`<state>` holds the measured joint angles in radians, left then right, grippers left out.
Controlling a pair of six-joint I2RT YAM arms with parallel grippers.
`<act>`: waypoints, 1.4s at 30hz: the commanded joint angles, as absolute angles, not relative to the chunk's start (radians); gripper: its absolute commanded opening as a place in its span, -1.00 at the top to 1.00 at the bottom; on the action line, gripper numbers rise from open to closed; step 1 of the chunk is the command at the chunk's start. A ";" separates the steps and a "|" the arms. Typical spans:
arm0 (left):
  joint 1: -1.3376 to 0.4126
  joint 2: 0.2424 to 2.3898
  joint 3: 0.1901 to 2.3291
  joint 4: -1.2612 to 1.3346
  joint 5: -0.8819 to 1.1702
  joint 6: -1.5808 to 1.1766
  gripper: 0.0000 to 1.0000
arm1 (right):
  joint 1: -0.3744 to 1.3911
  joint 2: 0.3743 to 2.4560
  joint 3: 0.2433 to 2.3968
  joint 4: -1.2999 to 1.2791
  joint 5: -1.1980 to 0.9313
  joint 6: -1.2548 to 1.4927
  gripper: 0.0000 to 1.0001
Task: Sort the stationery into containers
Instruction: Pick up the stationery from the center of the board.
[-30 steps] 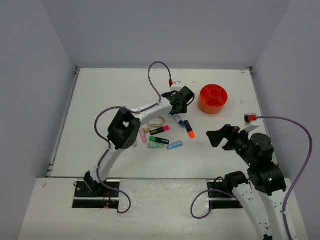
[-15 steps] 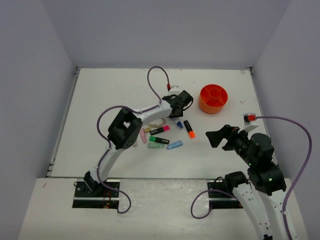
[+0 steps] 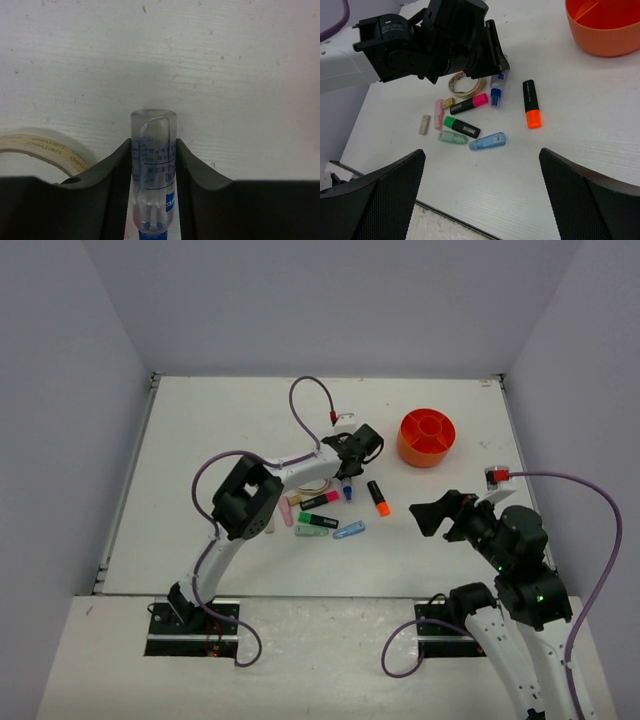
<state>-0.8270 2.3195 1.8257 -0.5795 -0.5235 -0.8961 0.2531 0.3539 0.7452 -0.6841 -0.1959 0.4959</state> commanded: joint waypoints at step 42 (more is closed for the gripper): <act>-1.014 1.303 0.934 0.248 -0.420 -1.260 1.00 | 0.543 0.796 0.654 0.087 -0.431 0.761 0.41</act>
<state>-0.9985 1.3493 0.9539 0.1787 -0.3762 -1.2271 0.5384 0.7481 0.5720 0.0216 -0.4896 0.7525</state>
